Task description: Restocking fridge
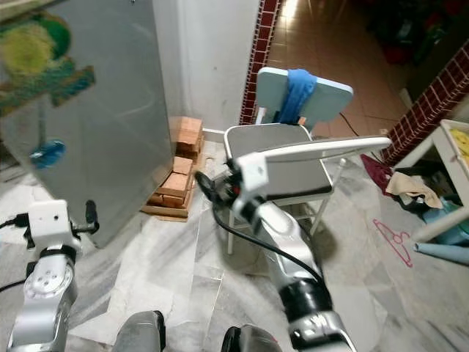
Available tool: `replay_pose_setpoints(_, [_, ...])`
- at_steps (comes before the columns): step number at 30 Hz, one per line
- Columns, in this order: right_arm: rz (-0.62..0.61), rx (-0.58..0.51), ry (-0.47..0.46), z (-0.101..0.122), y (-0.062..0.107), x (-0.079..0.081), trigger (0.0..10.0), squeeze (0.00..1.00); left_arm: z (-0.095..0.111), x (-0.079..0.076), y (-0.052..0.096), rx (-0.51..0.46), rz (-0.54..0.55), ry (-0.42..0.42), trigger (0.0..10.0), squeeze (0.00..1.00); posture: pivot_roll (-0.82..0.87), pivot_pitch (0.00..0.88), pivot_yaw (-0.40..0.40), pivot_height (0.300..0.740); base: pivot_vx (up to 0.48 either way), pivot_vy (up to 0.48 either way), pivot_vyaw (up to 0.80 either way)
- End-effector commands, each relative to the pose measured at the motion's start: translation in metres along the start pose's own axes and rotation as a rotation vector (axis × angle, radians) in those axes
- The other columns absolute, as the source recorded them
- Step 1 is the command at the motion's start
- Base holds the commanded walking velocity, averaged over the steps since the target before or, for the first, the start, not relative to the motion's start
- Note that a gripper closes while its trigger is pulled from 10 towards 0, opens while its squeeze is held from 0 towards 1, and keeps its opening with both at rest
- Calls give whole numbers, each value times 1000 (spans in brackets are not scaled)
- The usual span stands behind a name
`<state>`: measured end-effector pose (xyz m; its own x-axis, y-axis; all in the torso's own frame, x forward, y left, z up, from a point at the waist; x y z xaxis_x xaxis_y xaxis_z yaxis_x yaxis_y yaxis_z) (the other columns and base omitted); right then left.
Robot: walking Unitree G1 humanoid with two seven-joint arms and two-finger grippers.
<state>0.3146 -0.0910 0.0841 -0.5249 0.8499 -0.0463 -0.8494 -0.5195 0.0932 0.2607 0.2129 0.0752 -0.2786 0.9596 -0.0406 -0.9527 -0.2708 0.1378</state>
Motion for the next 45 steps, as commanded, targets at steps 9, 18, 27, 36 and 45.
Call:
replay_pose_setpoints(9, [-79, -11, 115, 6, 23, -22, 10000, 0, -3, -31, -3, -11, -149, 5, 10000, 0, 61, 67, -56, 740, 0, 480, 0])
replay_pose_setpoints(18, [-303, 22, 160, -1, 42, -39, 10000, 0, 2, -31, 0, -26, -163, 20, 10000, 0, 77, 67, -50, 740, 0, 480, 0])
replay_pose_setpoints(27, [-464, -31, 188, 9, 50, -37, 10000, 0, 2, -32, 4, -37, -162, 54, 10000, 0, 59, 71, -37, 740, 0, 480, 0])
replay_pose_setpoints(36, [-436, -48, 165, 7, 51, -35, 10000, 0, 4, -40, 2, -42, -184, 80, 10000, 0, 57, 66, -40, 740, 0, 480, -57])
replay_pose_setpoints(45, [-431, -48, 163, 7, 49, -35, 10000, 0, 2, -41, 5, -45, -176, 87, 10000, 0, 68, 70, -51, 740, 0, 480, -763])
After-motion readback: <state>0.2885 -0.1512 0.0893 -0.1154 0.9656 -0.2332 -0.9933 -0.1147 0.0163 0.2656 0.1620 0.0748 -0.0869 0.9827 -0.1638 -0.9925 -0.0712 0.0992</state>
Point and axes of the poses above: a point about 5 cm out from each wrist's last joint towards the gripper, its own y axis pointing back from the gripper into the wrist, its own z axis along the axis of the wrist's last joint, x = y × z, the point moved 2 cm from there along -y, pointing out of the wrist towards the gripper, and after that the axes turned 13 degrees about y, right-handed, at the moved point
